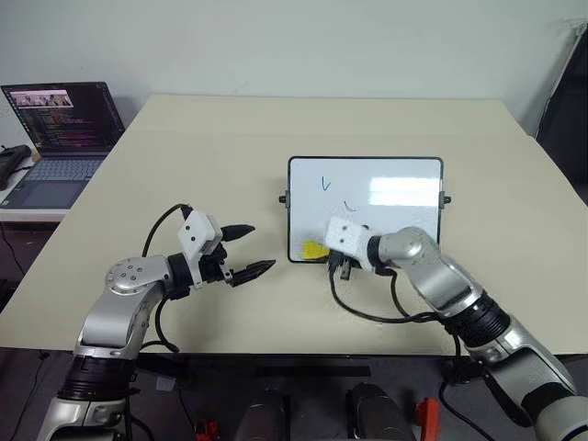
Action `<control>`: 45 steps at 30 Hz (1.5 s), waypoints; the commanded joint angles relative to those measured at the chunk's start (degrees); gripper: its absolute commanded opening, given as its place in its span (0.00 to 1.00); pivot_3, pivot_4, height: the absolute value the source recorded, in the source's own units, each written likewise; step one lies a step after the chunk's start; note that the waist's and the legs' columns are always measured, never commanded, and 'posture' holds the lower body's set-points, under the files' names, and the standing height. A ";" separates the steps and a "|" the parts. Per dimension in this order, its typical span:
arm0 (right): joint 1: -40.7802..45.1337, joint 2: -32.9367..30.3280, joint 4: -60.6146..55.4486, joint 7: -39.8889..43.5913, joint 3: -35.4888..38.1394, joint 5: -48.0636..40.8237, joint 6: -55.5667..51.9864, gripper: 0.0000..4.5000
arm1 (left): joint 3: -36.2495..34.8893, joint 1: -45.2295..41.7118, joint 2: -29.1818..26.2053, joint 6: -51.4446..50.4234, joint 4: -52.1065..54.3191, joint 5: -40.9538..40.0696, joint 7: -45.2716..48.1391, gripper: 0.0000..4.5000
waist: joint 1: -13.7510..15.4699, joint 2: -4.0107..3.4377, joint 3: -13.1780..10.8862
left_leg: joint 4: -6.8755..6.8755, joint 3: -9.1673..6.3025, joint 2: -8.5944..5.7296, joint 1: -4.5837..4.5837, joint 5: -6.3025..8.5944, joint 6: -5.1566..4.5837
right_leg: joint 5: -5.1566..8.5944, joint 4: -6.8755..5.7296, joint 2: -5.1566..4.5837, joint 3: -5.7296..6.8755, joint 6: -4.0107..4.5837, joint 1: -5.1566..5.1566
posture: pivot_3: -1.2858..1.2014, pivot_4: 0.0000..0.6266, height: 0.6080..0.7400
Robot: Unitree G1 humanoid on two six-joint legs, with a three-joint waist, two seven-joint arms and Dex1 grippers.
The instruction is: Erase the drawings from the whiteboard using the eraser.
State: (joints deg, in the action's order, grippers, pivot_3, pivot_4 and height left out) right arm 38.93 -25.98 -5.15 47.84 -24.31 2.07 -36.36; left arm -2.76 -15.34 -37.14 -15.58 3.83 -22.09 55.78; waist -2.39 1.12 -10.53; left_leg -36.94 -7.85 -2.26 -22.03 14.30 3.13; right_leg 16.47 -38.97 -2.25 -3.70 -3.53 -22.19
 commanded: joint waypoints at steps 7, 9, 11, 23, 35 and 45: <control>1.10 -12.38 -21.37 9.86 23.02 -20.98 -13.39 0.18 | -3.13 -5.62 -0.91 -1.42 2.00 -4.25 0.83 1.00 | 0.53 0.00 0.00 | 0.25 -0.04 0.02 -0.15 0.10 0.04 | 0.03 0.35 -0.03 0.02 -0.03 -0.09 | 0.52 0.24 1.00; -1.75 -16.47 -21.30 10.21 25.18 -21.38 -12.83 0.18 | -3.40 -6.20 -1.46 -1.71 2.05 -4.39 1.27 1.00 | 0.59 0.00 0.00 | 0.24 0.00 0.00 -0.37 0.12 0.02 | 0.03 0.47 -0.06 0.08 -0.03 -0.15 | 0.52 0.24 1.00; -6.45 -19.91 -20.13 11.25 28.40 -21.60 -9.76 0.18 | -3.65 -6.75 -2.12 -2.14 2.27 -4.61 1.62 1.00 | 0.66 0.01 0.00 | 0.23 0.06 -0.02 -0.43 0.13 0.00 | 0.03 0.52 -0.09 0.09 -0.03 -0.17 | 0.52 0.24 1.00; -12.61 -22.76 -16.47 9.64 33.20 -23.35 -2.88 0.18 | -2.46 -8.52 -3.29 -2.82 1.42 -3.90 3.65 1.00 | 0.52 0.01 -0.02 | 0.11 0.15 0.00 -0.43 0.13 -0.01 | 0.03 0.38 -0.04 0.09 -0.04 -0.14 | 0.52 0.24 1.00; -12.30 -24.45 -15.44 7.55 33.76 -24.35 -2.24 0.18 | -2.91 -9.39 -5.62 -3.15 1.65 -3.82 5.22 1.00 | 0.55 0.01 -0.02 | 0.10 0.14 -0.02 -0.44 0.13 -0.01 | 0.03 0.40 -0.05 0.10 -0.04 -0.14 | 0.52 0.24 1.00; -10.29 -24.15 -15.99 6.90 32.58 -25.10 -2.32 0.18 | -3.22 -9.51 -5.61 -3.26 1.59 -4.15 5.32 1.00 | 0.53 0.01 -0.02 | 0.10 0.15 -0.01 -0.45 0.13 -0.01 | 0.03 0.40 -0.05 0.09 -0.04 -0.14 | 0.52 0.24 1.00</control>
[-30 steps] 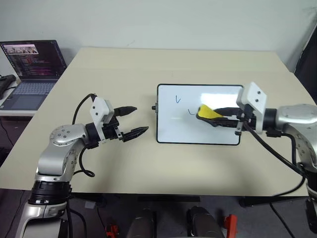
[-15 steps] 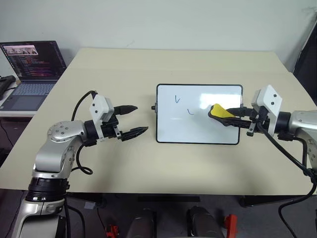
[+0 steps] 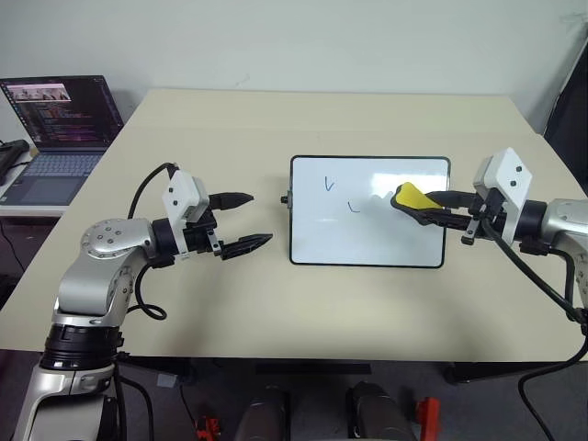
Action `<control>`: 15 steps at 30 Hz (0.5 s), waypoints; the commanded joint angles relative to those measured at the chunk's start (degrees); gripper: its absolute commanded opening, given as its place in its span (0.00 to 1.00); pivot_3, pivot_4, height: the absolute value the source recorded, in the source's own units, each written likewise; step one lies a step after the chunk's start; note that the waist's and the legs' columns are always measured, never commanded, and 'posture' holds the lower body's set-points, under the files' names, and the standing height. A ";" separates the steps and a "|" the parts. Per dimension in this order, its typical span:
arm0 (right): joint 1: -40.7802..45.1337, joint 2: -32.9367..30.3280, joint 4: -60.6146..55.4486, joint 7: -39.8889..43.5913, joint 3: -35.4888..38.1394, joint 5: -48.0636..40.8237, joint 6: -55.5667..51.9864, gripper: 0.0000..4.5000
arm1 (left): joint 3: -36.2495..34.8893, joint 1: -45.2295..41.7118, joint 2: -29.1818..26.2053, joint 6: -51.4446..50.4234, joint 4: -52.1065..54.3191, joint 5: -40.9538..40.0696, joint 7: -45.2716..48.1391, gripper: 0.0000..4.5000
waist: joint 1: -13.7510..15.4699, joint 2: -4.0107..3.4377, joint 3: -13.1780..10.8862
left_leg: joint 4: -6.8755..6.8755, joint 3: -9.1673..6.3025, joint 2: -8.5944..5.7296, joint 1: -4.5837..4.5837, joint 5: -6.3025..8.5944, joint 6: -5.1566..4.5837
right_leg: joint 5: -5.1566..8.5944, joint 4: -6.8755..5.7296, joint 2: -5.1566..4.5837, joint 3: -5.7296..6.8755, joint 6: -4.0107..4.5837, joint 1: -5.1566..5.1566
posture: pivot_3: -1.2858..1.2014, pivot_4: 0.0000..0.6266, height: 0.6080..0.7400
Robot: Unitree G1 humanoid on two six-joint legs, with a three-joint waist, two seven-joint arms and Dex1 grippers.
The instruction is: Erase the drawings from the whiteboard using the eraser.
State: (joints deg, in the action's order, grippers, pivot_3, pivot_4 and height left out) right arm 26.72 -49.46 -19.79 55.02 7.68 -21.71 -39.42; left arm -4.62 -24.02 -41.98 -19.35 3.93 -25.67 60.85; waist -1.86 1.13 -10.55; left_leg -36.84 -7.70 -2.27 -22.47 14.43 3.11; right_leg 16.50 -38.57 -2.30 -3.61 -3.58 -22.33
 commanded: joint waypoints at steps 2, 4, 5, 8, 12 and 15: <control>2.99 -0.01 -1.72 -0.66 -0.18 -1.51 0.61 0.18 | -1.29 -0.74 -0.69 0.58 1.44 -0.53 0.27 1.00 | -0.04 0.00 0.00 | 0.00 0.00 0.00 0.01 0.00 0.00 | 0.00 0.00 0.00 0.00 0.00 0.00 | 0.52 0.24 1.00; 4.63 1.13 -1.61 -1.31 -1.20 -1.68 0.64 0.18 | -1.24 -0.68 -0.61 0.56 1.42 -0.58 0.30 1.00 | -0.08 0.00 0.00 | 0.00 0.00 0.01 0.01 0.00 0.00 | 0.00 -0.01 0.00 0.00 0.00 0.00 | 0.52 0.24 1.00; 5.47 1.86 -1.51 -1.55 -2.03 -1.65 0.67 0.18 | -1.18 -0.64 -0.57 0.58 1.39 -0.58 0.35 1.00 | -0.09 0.00 0.00 | 0.00 0.00 0.01 0.01 0.00 0.00 | 0.00 -0.01 0.01 0.00 0.00 0.00 | 0.52 0.24 1.00; 7.40 3.65 -1.28 -1.89 -5.07 -0.91 1.05 0.18 | -0.94 -0.60 -0.46 0.72 1.17 -0.42 0.47 1.00 | -0.09 0.00 0.00 | 0.00 -0.01 0.01 0.01 0.00 0.00 | 0.00 -0.01 0.01 0.00 0.00 -0.01 | 0.52 0.24 1.00; 7.05 3.49 -2.75 -0.96 -6.10 -2.18 -0.51 0.18 | -1.17 0.04 -0.92 0.72 1.43 -0.27 0.61 1.00 | 0.02 -0.01 0.00 | 0.00 -0.03 0.00 -0.02 0.00 0.00 | 0.00 0.01 0.00 0.01 0.00 -0.01 | 0.52 0.24 1.00; 3.33 1.02 -5.23 0.87 -7.06 -2.39 -0.87 0.18 | -1.41 0.36 -0.97 0.72 1.65 -0.33 0.46 1.00 | 0.22 -0.01 0.00 | 0.00 -0.06 0.00 -0.06 0.00 0.00 | 0.00 0.05 -0.01 0.04 0.00 -0.02 | 0.52 0.24 1.00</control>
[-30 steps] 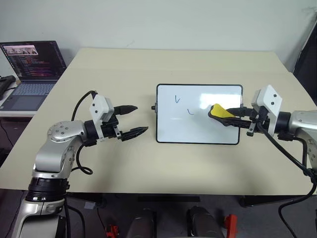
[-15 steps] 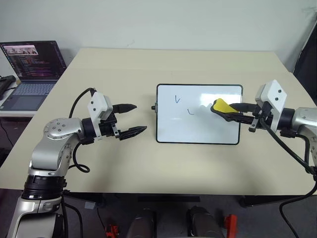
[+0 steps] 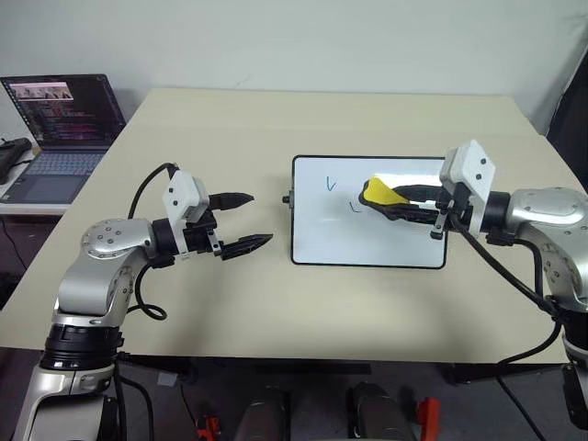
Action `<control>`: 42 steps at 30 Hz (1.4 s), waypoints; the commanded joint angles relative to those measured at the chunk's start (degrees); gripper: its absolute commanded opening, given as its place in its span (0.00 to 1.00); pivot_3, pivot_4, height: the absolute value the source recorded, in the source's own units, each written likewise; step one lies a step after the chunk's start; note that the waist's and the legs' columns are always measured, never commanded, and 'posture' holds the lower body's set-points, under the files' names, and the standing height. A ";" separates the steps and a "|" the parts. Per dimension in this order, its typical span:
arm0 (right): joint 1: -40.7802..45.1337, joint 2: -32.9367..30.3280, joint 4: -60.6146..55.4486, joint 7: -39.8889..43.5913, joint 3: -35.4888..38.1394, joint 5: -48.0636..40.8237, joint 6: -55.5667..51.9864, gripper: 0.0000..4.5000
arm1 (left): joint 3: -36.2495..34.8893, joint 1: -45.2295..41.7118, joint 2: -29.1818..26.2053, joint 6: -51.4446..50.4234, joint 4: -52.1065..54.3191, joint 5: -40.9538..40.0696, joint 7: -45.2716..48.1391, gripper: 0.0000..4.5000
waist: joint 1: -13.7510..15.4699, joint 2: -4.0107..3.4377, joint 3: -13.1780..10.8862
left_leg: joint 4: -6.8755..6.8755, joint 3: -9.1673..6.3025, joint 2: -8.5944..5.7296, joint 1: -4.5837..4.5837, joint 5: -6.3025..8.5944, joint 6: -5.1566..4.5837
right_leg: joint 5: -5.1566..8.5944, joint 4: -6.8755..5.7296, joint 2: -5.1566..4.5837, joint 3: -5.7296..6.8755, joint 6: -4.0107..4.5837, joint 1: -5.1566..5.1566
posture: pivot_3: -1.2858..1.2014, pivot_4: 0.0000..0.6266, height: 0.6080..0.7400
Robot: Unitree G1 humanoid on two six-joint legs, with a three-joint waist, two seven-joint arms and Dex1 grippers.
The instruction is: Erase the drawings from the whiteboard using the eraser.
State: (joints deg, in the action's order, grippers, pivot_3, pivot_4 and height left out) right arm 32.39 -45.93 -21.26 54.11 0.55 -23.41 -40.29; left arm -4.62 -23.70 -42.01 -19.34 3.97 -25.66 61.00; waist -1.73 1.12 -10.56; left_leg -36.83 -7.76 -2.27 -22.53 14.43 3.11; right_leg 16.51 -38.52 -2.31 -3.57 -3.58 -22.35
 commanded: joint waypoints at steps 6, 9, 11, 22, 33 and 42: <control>-8.12 -7.14 -5.92 3.63 -3.18 1.41 1.72 0.18 | -1.18 -0.11 -0.62 0.65 1.55 -0.38 -0.03 1.00 | 0.05 0.01 0.00 | -0.02 0.01 0.00 -0.02 0.00 0.00 | 0.00 0.00 0.00 0.01 -0.01 0.01 | 0.52 0.24 1.00; -8.80 -7.42 -5.81 3.29 -2.92 1.60 2.10 0.18 | -1.00 -0.34 -0.59 0.76 1.18 -0.25 0.09 1.00 | -0.18 0.01 0.00 | -0.05 0.02 0.01 0.01 0.00 0.00 | 0.00 -0.05 0.01 0.00 -0.01 0.01 | 0.52 0.24 1.00; -8.86 -7.39 -5.86 3.23 -2.66 1.44 2.04 0.18 | -0.89 -0.46 -0.58 0.82 1.00 -0.19 0.20 1.00 | -0.22 0.01 0.00 | -0.04 0.03 0.03 0.05 0.00 0.00 | 0.00 -0.08 0.02 -0.01 0.00 0.01 | 0.52 0.24 1.00; -3.24 -3.61 -4.35 0.42 -0.40 -0.21 1.80 0.18 | -0.34 -1.33 -0.31 1.01 0.27 0.13 0.65 1.00 | -0.16 0.01 0.00 | -0.05 0.02 0.02 0.04 0.00 0.00 | 0.00 -0.09 0.02 -0.01 0.00 0.01 | 0.52 0.24 1.00; 10.72 7.55 12.15 -10.47 -12.87 15.24 8.44 0.18 | 0.42 -1.37 0.48 1.39 -0.29 0.76 0.94 1.00 | -0.25 0.00 0.00 | -0.06 0.04 0.01 0.05 -0.01 0.01 | 0.00 -0.11 0.02 -0.02 0.00 -0.02 | 0.52 0.24 1.00; 14.54 12.18 25.75 -11.88 -16.97 23.68 14.78 0.18 | 0.17 -1.09 0.20 1.02 0.12 0.71 0.94 1.00 | -0.18 0.01 0.00 | -0.09 0.04 -0.02 -0.44 -0.03 0.05 | -0.01 -0.33 0.00 -0.11 0.01 -0.70 | 0.52 0.24 1.00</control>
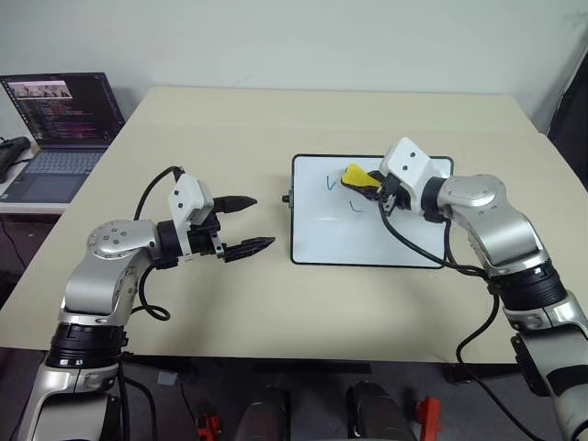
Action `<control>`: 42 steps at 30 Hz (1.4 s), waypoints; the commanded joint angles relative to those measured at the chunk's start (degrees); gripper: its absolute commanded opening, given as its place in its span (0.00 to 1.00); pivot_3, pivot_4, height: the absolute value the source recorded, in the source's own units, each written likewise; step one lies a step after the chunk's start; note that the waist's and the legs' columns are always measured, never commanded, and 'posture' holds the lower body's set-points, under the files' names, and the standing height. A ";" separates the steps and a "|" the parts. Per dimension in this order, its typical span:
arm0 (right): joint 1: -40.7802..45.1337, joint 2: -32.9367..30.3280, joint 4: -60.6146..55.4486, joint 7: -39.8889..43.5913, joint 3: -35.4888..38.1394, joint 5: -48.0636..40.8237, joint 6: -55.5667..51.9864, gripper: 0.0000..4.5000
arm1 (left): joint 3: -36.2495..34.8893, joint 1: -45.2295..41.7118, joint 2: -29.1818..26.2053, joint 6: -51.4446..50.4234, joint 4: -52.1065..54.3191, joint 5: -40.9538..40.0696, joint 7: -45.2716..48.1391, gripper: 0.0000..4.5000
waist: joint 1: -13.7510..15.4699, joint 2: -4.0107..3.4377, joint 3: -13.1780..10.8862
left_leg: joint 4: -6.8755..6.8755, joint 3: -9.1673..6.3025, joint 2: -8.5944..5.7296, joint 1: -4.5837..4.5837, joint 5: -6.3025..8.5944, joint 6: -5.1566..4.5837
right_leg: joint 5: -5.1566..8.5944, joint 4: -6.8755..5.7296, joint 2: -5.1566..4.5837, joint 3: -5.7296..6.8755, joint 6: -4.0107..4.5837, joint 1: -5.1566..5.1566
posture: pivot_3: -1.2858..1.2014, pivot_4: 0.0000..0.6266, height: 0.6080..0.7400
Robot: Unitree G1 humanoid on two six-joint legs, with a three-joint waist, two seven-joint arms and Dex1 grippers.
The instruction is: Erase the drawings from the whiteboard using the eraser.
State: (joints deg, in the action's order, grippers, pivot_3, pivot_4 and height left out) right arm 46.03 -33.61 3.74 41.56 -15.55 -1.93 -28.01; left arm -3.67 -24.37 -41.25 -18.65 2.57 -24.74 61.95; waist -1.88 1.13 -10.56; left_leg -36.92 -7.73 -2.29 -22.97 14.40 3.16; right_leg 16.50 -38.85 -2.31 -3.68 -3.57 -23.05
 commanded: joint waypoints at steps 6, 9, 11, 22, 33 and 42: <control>-1.65 0.76 1.97 2.82 -3.13 4.79 4.22 0.18 | -1.35 0.54 -0.93 -0.15 2.47 -0.42 -0.44 1.00 | -0.43 0.00 0.01 | -0.02 0.07 0.03 0.06 -0.01 -0.02 | -0.01 -0.19 0.03 -0.14 0.01 -0.10 | 0.52 0.24 1.00; -2.53 0.68 2.09 3.79 -4.62 6.44 4.25 0.18 | -1.57 0.78 -1.08 -0.27 2.71 -0.53 -0.49 1.00 | -0.76 0.01 0.02 | -0.04 0.06 0.04 0.11 -0.02 -0.02 | -0.04 -0.23 0.05 -0.14 0.04 -0.06 | 0.52 0.24 1.00; -3.34 0.49 1.26 4.80 -5.88 7.48 3.64 0.18 | -1.65 0.85 -1.12 -0.47 2.95 -0.61 -0.54 1.00 | -0.95 0.04 0.06 | -0.04 0.06 0.04 0.15 -0.03 -0.01 | -0.06 -0.23 0.05 -0.13 0.04 -0.03 | 0.52 0.24 1.00; -7.19 -2.07 -10.19 10.53 -7.10 8.61 -2.99 0.18 | -1.39 -0.08 -1.15 -0.75 2.66 -0.43 -0.68 1.00 | -1.08 0.04 0.06 | -0.03 0.04 0.02 0.94 -0.05 -0.02 | -0.09 -0.11 0.06 -0.05 0.03 0.87 | 0.52 0.24 1.00; -7.78 -16.50 -26.97 18.86 16.32 -10.60 -11.83 0.17 | -2.81 -2.78 -3.33 0.13 0.98 -0.13 0.30 1.00 | 0.13 0.00 -0.04 | 0.07 -0.10 0.02 0.52 -0.02 -0.02 | -0.02 0.27 0.02 0.17 -0.02 0.72 | 0.52 0.24 1.00; -12.14 -22.41 -26.09 20.43 16.62 -12.74 -9.95 0.15 | -2.92 -4.53 -3.69 -0.05 0.95 -0.56 0.90 1.00 | -0.13 0.00 -0.05 | 0.05 0.01 0.04 0.41 0.01 -0.06 | -0.02 0.23 0.01 0.10 -0.03 0.61 | 0.52 0.24 1.00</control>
State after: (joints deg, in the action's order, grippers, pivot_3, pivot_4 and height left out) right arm 33.93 -55.12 -20.94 61.39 -0.51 -13.60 -39.01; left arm -5.26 -27.82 -43.92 -19.39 2.41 -24.74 62.64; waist -2.01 1.12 -10.61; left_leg -36.88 -7.70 -2.26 -22.56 14.41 3.10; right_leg 16.48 -38.63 -2.30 -3.59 -3.60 -22.44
